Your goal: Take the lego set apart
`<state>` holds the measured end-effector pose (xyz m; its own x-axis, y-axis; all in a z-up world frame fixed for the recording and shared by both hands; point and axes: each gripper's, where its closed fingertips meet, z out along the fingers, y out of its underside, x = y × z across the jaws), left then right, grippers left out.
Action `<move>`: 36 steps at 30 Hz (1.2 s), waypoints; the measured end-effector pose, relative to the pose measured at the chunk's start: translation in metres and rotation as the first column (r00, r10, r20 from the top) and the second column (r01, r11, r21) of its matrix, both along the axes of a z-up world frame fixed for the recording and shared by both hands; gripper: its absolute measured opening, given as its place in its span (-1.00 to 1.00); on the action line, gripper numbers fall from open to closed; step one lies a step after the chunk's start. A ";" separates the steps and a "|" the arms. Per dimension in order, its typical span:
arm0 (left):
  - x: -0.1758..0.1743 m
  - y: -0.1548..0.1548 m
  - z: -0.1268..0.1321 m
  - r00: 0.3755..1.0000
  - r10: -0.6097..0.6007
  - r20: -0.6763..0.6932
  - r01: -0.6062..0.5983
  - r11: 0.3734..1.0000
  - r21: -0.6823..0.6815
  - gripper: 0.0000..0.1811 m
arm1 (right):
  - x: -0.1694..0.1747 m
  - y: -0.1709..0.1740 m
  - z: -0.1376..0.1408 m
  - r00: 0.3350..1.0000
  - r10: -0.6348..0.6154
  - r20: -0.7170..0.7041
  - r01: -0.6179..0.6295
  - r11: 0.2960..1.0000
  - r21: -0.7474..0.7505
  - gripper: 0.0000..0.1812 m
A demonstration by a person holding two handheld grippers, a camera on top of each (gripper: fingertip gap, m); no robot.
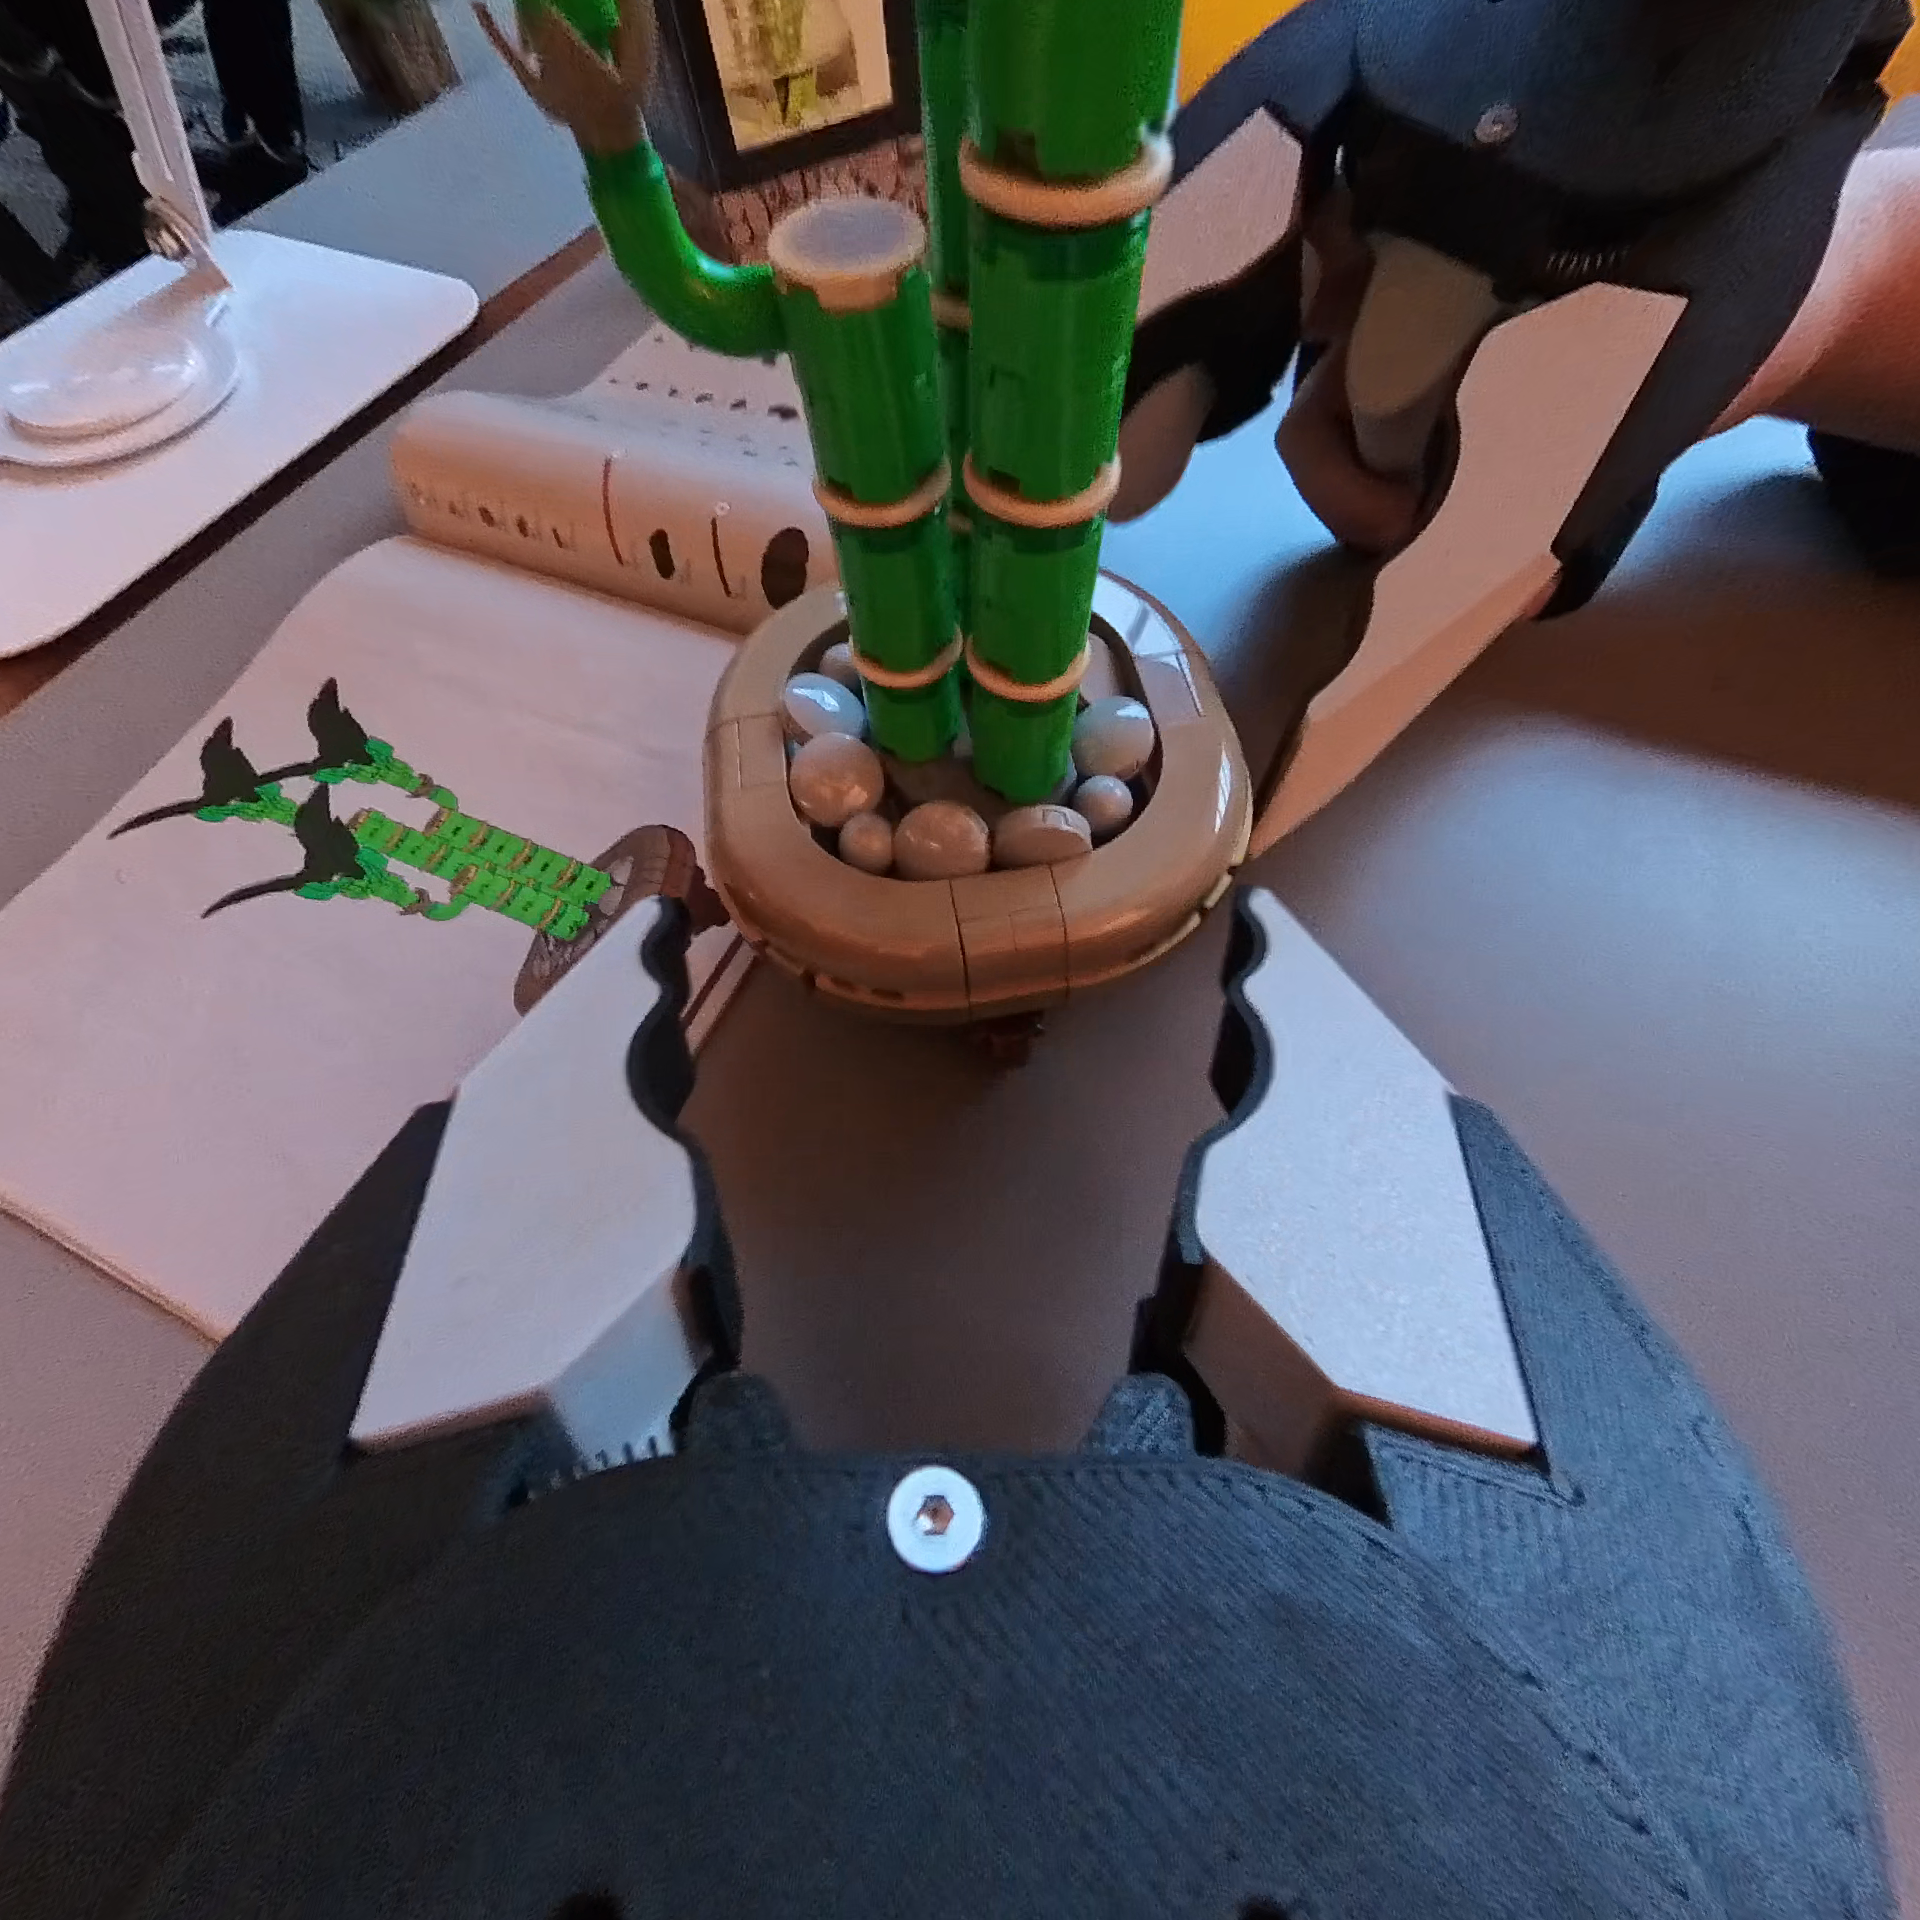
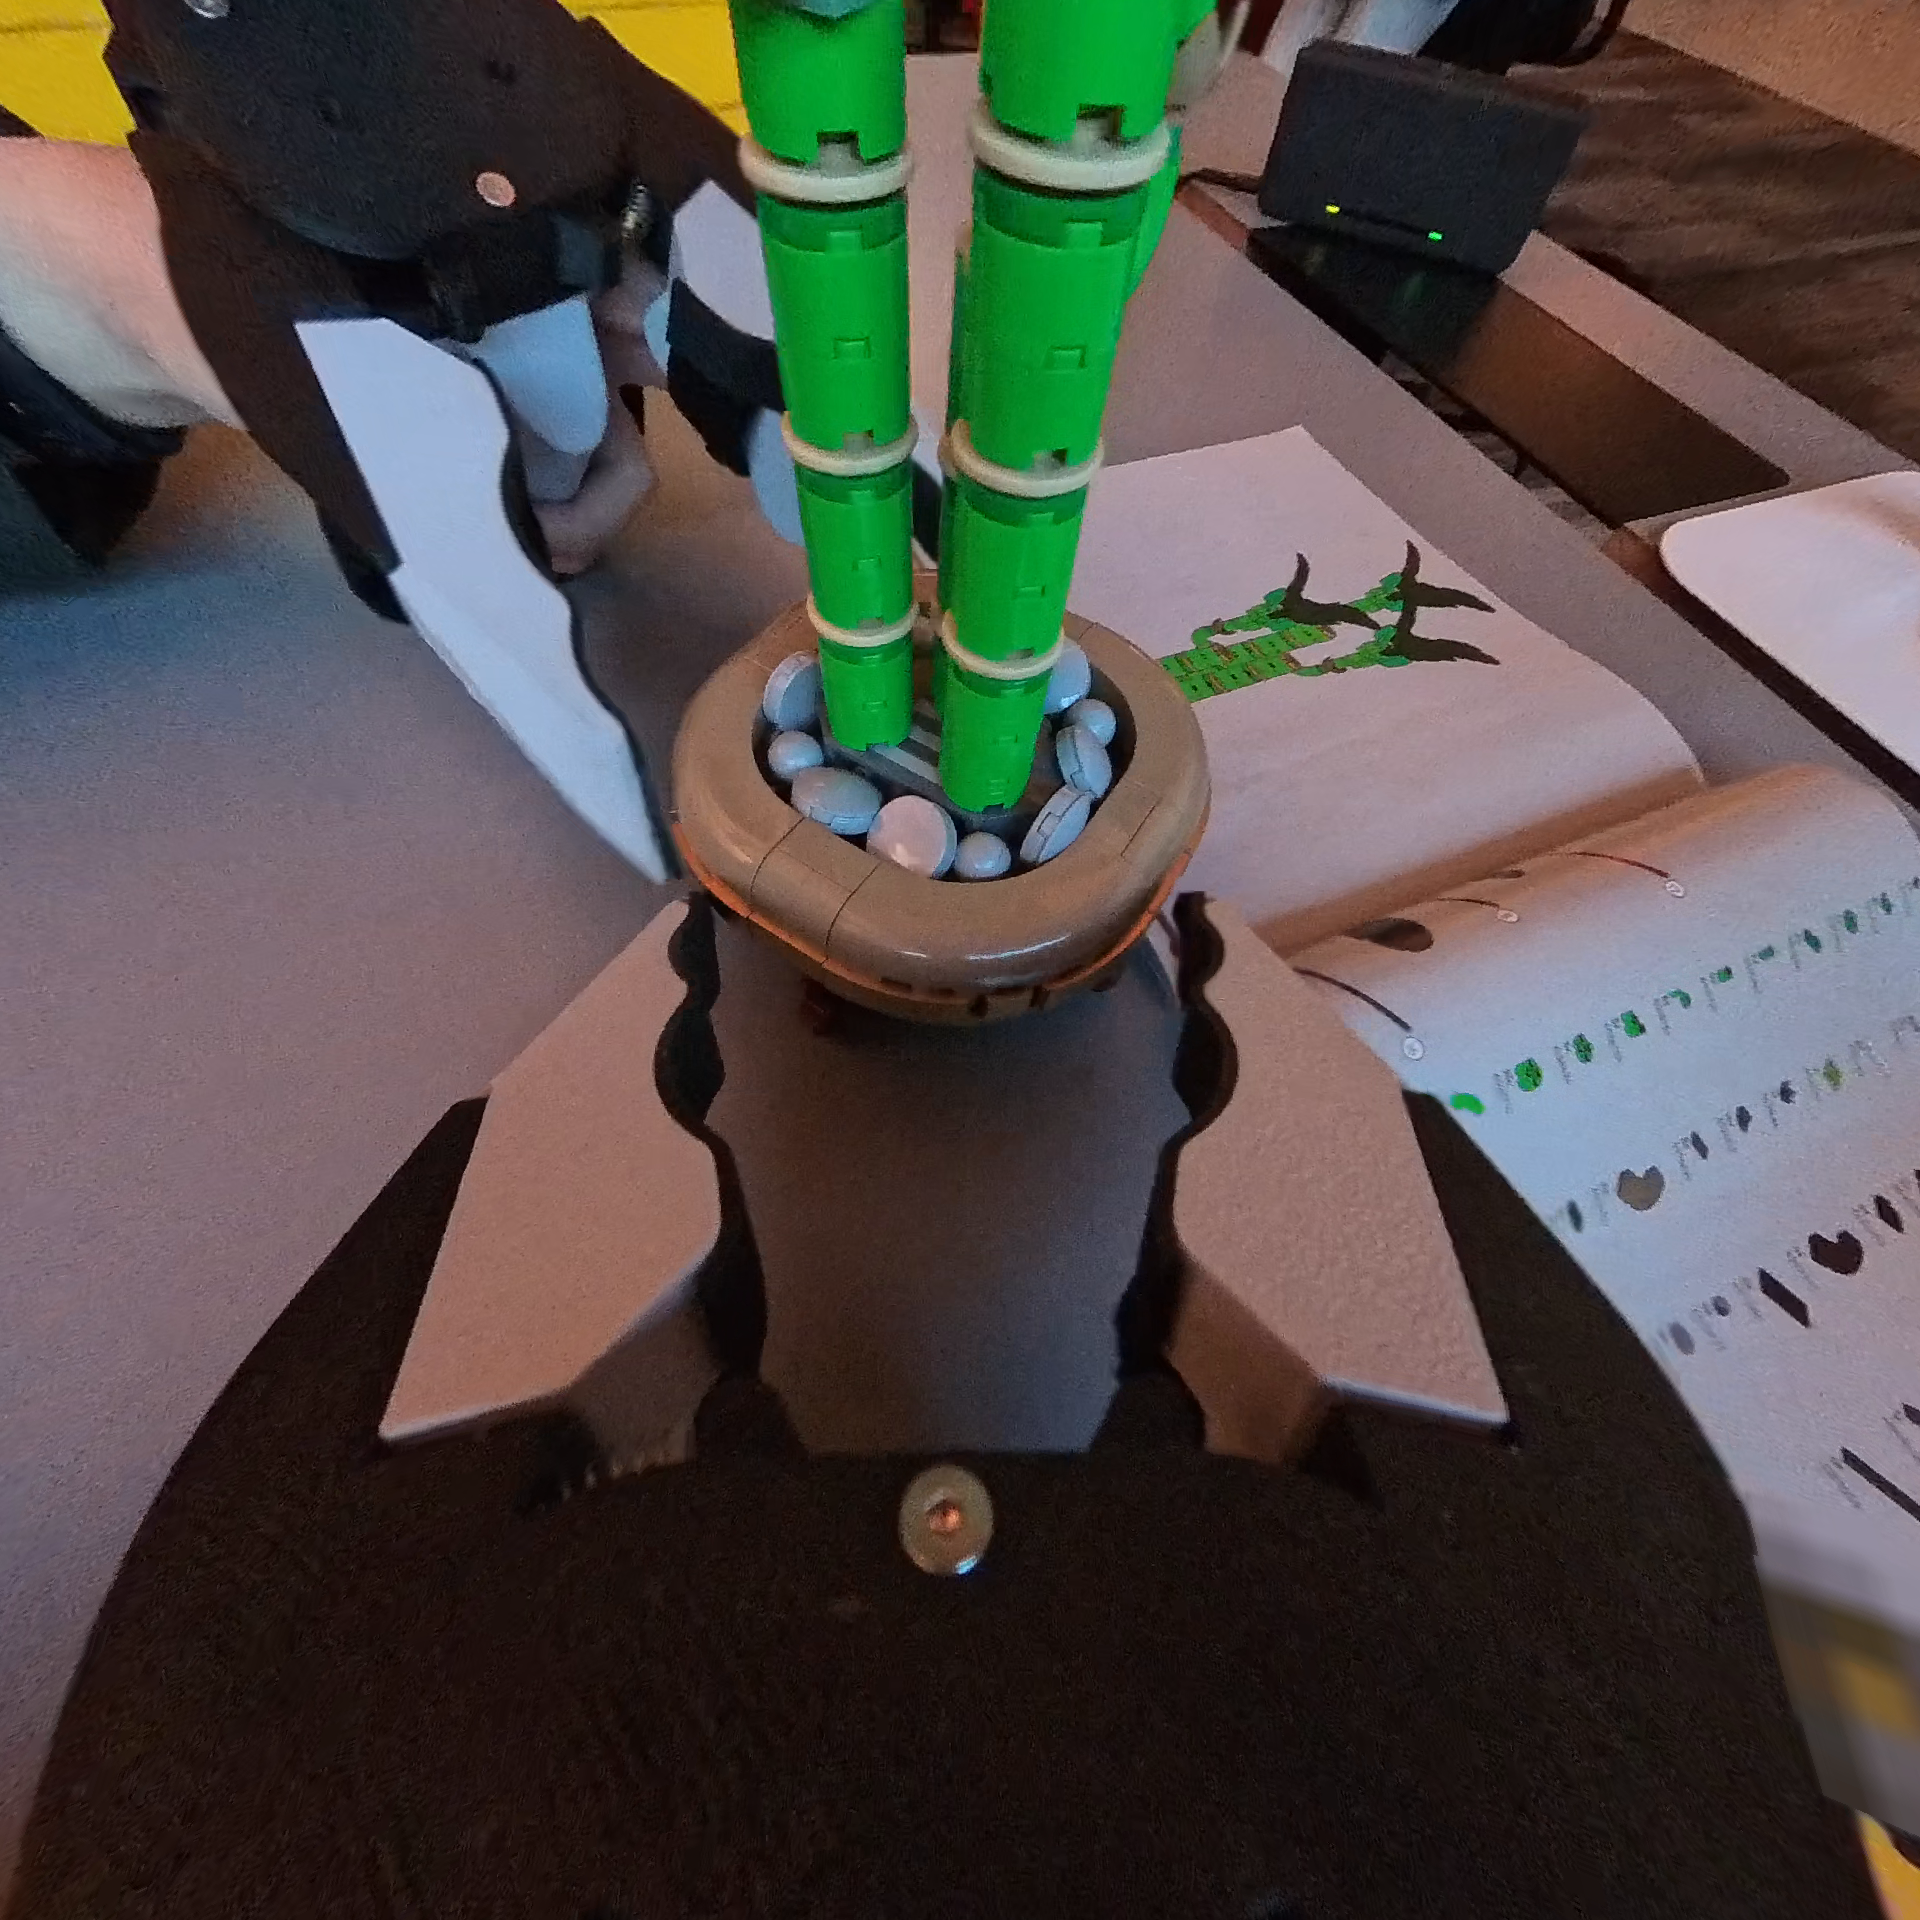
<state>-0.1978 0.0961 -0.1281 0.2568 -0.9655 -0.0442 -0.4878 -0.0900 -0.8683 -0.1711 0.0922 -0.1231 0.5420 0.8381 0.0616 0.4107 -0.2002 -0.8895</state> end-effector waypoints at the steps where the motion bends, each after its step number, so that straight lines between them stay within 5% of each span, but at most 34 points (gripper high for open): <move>1: 0.002 -0.001 0.002 1.000 -0.011 0.011 0.011 1.000 0.002 0.06 | -0.001 -0.002 -0.001 1.000 0.013 -0.002 -0.013 1.000 -0.011 -0.07; 10: 0.012 -0.060 0.001 0.994 -0.104 -0.043 0.106 0.994 0.032 0.00 | 0.016 -0.061 0.000 0.992 0.079 0.096 -0.075 0.996 -0.043 -0.13; 15: 0.020 -0.064 -0.003 0.989 -0.122 -0.085 0.127 0.991 0.050 0.04 | 0.029 -0.070 0.002 0.995 0.067 0.072 -0.063 0.996 -0.063 -0.13; 19: -0.018 -0.029 0.023 0.994 0.059 -0.097 -0.046 0.990 0.130 0.32 | 0.057 -0.066 0.026 0.999 0.031 0.035 -0.031 1.000 0.001 -0.01; 24: -0.071 0.033 0.074 0.950 0.262 0.168 -0.261 0.965 -0.032 0.03 | 0.123 -0.005 0.075 0.973 -0.152 -0.175 0.169 0.981 0.089 -0.32; 27: -0.092 0.077 0.057 0.901 0.418 0.117 -0.391 0.899 -0.196 -0.05 | 0.119 0.033 0.059 0.981 -0.169 -0.097 0.175 0.983 0.050 -0.33; 30: -0.088 0.084 0.035 0.906 0.417 0.075 -0.369 0.863 -0.344 0.00 | 0.087 0.050 0.042 0.996 -0.085 -0.028 0.086 0.996 0.028 -0.28; 36: -0.106 0.097 -0.015 0.844 0.519 -0.134 -0.535 0.806 -0.251 0.08 | 0.062 0.065 0.007 0.996 -0.026 0.087 0.029 0.999 -0.033 -0.23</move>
<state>-0.3035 0.1936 -0.1428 0.7348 -0.6577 0.1661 -0.3439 -0.5722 -0.7445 -0.1095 0.1576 -0.1162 0.5586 0.8255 0.0808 0.4800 -0.2423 -0.8431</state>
